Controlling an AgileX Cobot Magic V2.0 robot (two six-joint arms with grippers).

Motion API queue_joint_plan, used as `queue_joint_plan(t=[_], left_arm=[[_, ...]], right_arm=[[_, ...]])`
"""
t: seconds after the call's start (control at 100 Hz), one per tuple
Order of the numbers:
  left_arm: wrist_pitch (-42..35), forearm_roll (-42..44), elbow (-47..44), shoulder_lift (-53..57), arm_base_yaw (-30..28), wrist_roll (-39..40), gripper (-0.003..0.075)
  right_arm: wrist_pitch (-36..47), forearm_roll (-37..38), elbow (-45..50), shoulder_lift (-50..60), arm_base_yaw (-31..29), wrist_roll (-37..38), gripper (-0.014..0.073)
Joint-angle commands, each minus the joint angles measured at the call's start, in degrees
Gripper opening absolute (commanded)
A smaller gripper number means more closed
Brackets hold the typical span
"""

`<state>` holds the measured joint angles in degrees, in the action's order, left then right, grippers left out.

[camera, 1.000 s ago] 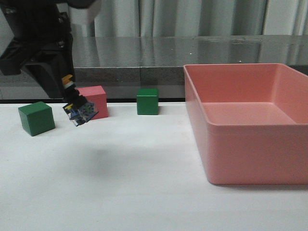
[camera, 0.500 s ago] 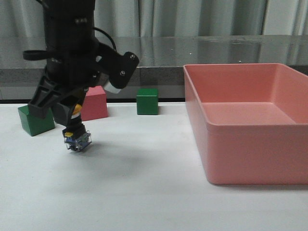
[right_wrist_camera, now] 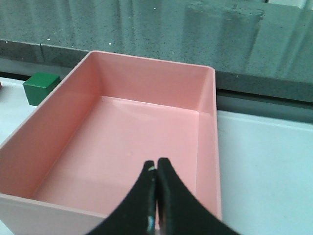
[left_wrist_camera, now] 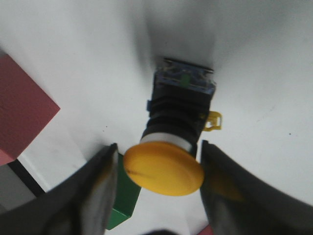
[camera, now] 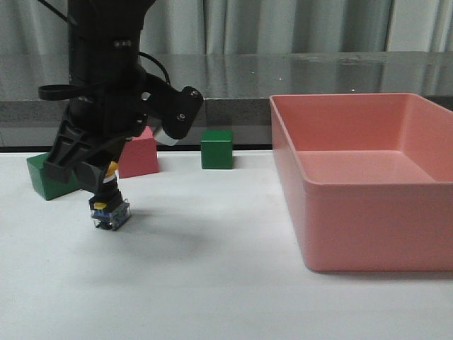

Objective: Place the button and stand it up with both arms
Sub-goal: 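Open the left gripper and raise it away from the standing button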

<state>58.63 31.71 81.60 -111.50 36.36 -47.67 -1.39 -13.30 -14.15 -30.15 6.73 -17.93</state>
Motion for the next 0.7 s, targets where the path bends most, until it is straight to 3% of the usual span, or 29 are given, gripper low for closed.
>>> queue_joint_plan(t=[0.0, 0.05, 0.1, 0.32, 0.42, 0.51, 0.56, 0.66, 0.69], left_arm=[[-0.1, 1.1, 1.7, 3.1, 0.6, 0.7, 0.0524], [0.1, 1.3, 1.7, 3.1, 0.6, 0.7, 0.0596], [0.6, 1.4, 1.7, 3.4, 0.6, 0.7, 0.0619], [1.1, 1.3, 1.7, 8.9, 0.6, 1.6, 0.0617], [2.4, 1.2, 1.7, 13.4, -0.2, 6.6, 0.0566], [5.6, 0.6, 1.7, 17.7, -1.5, 12.6, 0.0433], [7.3, 0.1, 1.7, 20.1, -2.6, 15.4, 0.0317], [8.0, -4.3, 1.7, 25.2, -5.8, 18.9, 0.0010], [7.4, -6.7, 1.7, 26.4, -7.2, 19.1, -0.0015]], right_arm=[[4.4, -0.1, -1.5, 0.1, -0.3, -0.1, -0.0113], [4.4, -0.1, -1.5, 0.1, -0.3, -0.1, -0.0113], [4.4, -0.1, -1.5, 0.1, -0.3, -0.1, -0.0113], [4.4, -0.1, -1.5, 0.1, -0.3, -0.1, -0.0113], [4.4, -0.1, -1.5, 0.1, -0.3, -0.1, -0.0113], [4.4, -0.1, -1.5, 0.1, -0.3, -0.1, -0.0113], [4.4, -0.1, -1.5, 0.1, -0.3, -0.1, -0.0113], [4.4, -0.1, -1.5, 0.1, -0.3, -0.1, -0.0113], [4.4, -0.1, -1.5, 0.1, -0.3, -0.1, -0.0113]])
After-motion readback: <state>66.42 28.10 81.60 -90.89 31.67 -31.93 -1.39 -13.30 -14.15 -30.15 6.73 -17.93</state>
